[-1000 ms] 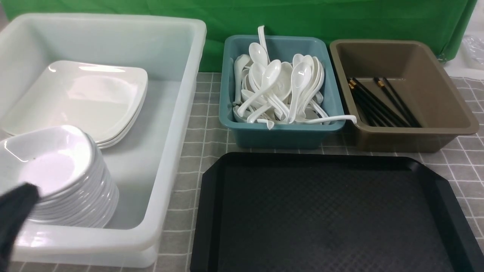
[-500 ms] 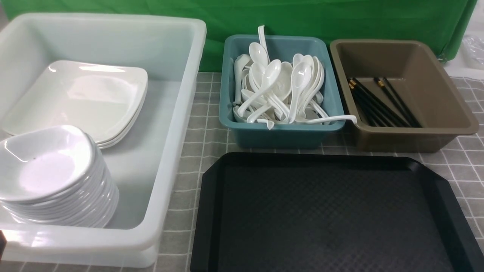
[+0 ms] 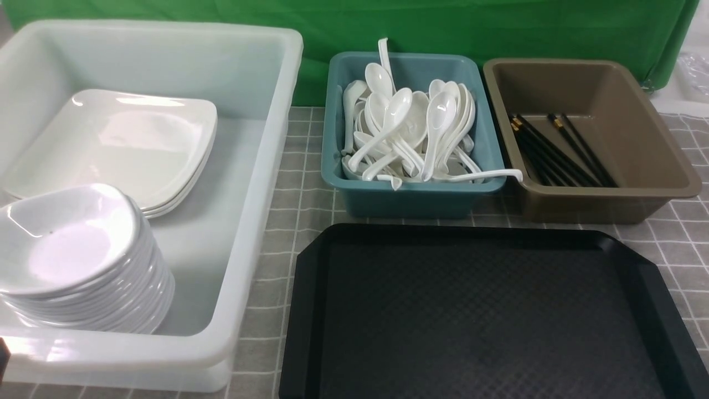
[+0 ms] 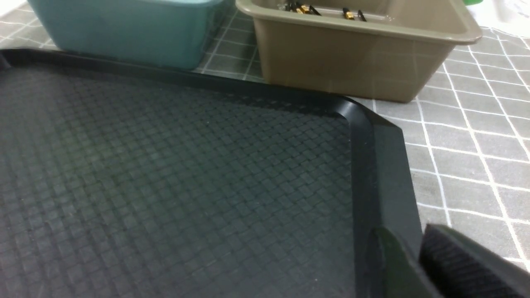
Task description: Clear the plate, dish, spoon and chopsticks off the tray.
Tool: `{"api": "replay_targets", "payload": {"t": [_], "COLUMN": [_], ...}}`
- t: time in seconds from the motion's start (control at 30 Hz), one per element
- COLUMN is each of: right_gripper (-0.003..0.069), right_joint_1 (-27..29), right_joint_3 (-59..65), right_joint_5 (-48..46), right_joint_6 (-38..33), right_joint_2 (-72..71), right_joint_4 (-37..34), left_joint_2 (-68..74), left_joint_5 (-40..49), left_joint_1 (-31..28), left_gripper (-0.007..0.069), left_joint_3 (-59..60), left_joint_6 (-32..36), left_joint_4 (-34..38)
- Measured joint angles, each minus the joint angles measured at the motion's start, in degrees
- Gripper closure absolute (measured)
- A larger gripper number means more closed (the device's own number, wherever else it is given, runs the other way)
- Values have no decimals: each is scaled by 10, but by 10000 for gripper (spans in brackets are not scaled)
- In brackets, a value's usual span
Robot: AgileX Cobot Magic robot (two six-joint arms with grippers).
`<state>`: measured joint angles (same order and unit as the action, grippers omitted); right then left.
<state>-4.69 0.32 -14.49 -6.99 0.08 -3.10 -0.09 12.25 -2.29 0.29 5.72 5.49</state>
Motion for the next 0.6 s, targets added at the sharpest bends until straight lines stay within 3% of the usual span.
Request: {"api": "replay_targets", "payload": {"t": [0.6], "right_gripper": [455], "right_joint_1": [0], "right_joint_3": [0], "right_joint_5": [0], "right_joint_6": [0], "right_joint_2": [0], "right_joint_4": [0], "left_joint_2": [0], "left_joint_5": [0], "left_joint_1": [0], "left_gripper": [620], "left_joint_3": [0], "left_joint_6": [0], "left_joint_4": [-2]}}
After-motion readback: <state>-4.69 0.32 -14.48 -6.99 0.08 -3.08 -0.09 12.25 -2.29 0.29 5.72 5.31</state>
